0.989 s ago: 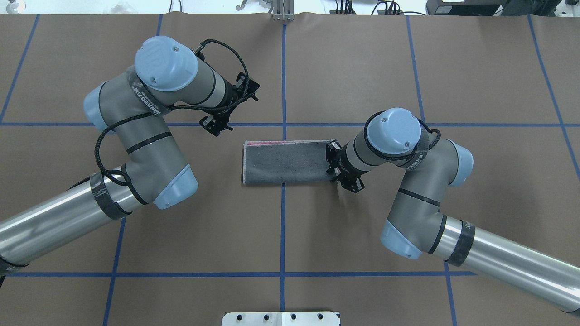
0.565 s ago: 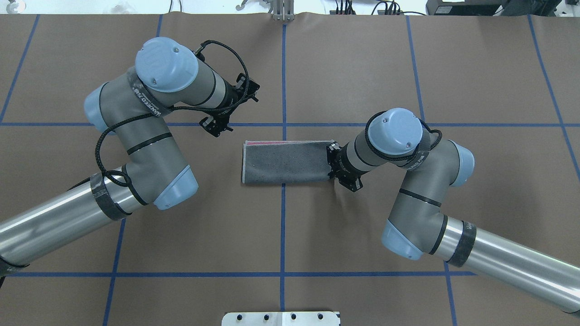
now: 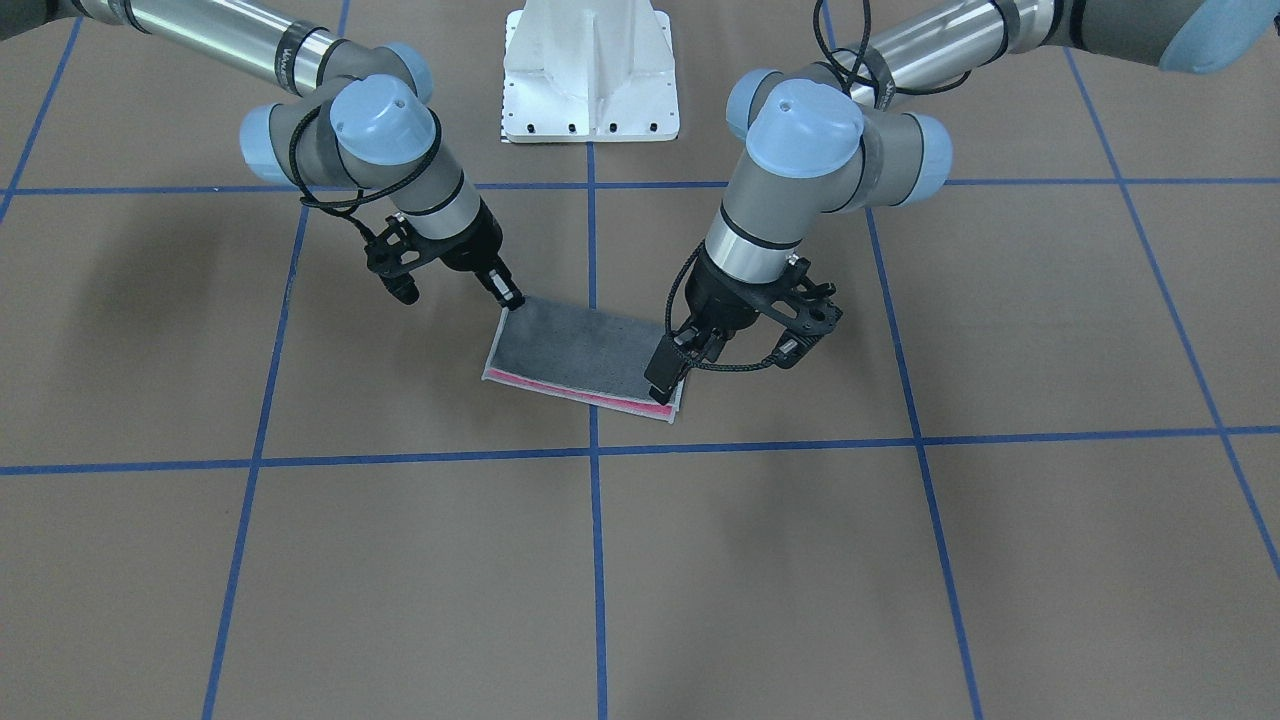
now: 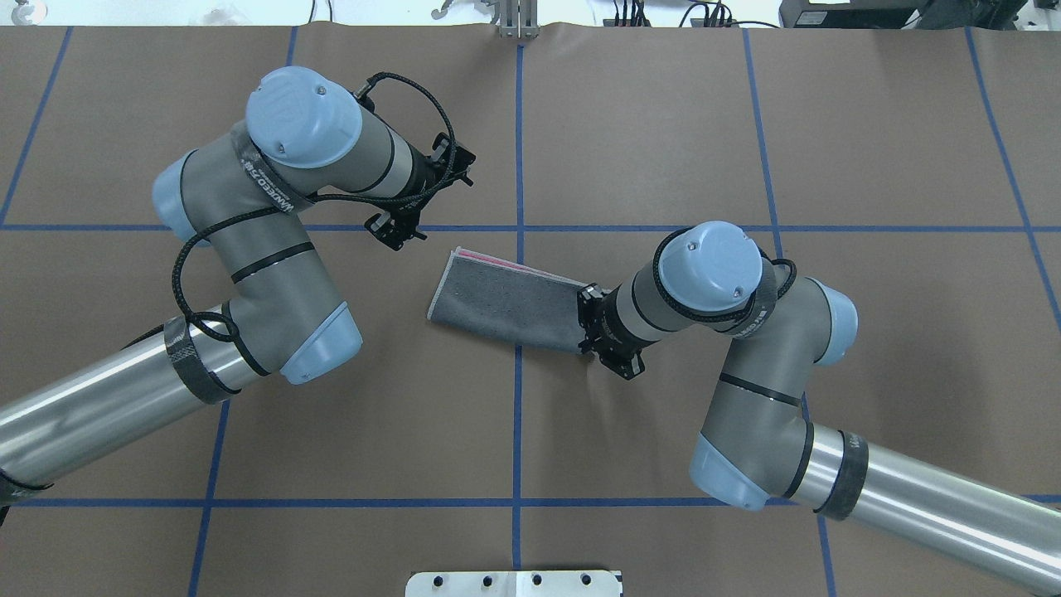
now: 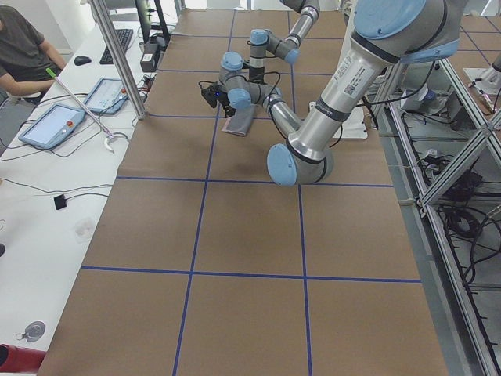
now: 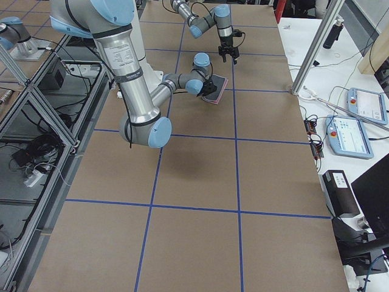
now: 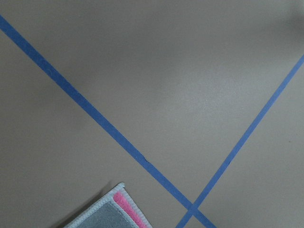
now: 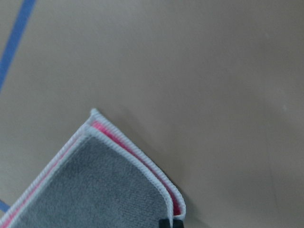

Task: Fold towel twice with both arms
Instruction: 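Grasp the folded towel's end with the right gripper and rotate it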

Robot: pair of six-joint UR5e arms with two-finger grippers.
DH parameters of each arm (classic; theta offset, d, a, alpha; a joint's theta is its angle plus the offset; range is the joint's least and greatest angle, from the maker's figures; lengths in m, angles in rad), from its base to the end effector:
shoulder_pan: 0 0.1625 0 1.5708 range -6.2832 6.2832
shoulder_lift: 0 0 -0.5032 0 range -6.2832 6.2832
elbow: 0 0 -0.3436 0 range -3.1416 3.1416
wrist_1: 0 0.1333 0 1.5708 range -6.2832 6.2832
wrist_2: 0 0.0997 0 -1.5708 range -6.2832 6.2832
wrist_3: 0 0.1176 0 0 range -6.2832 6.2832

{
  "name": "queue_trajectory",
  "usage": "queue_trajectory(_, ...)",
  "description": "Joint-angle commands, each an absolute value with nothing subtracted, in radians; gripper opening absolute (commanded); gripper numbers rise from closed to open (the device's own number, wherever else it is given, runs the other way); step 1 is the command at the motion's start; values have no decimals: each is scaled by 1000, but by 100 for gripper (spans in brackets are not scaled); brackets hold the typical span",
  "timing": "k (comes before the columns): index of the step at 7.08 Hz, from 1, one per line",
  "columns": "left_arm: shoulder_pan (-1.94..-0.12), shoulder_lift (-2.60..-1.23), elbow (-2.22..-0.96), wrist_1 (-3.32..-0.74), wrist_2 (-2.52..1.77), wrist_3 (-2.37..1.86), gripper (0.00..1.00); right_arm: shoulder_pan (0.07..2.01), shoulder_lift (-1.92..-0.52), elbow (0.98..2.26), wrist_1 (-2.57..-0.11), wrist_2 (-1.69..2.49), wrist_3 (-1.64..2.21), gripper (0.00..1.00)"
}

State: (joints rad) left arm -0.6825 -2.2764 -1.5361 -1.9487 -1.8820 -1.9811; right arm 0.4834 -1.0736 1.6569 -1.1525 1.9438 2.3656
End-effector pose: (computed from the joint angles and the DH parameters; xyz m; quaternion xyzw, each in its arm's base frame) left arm 0.5146 -0.5436 0.3013 -0.0658 0.5083 -0.3781 0.7710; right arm -0.5536 -0.3928 0.3906 -0.2338 -0.4409 0.4427 0.7450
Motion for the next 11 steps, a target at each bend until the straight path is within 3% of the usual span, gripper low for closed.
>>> queue_trajectory(1,-681,-2276,-1537,-1948,-1882,-1985,100,411,-1069,1715,-1172,1942,2414,0)
queue_trajectory(5,-681,-2275,-1539,-1948,-1882,-1990,100,338,-1042,1750,-1210,1939,2416,0)
queue_trajectory(6,-681,-2275,-1542,-1948,-1882,-1991,100,315,-1031,1750,-1212,1934,2433,5)
queue_trajectory(7,-681,-2273,-1543,-1948,-1882,-1991,100,310,-1032,1750,-1212,1925,2431,99)
queue_trajectory(9,-663,-2260,-1583,-1945,-1882,-1994,100,381,-1052,1770,-1212,1945,2415,100)
queue_trajectory(11,-539,-2124,-1772,-1944,-1796,-2072,100,542,-1083,1769,-1212,2032,2309,100)
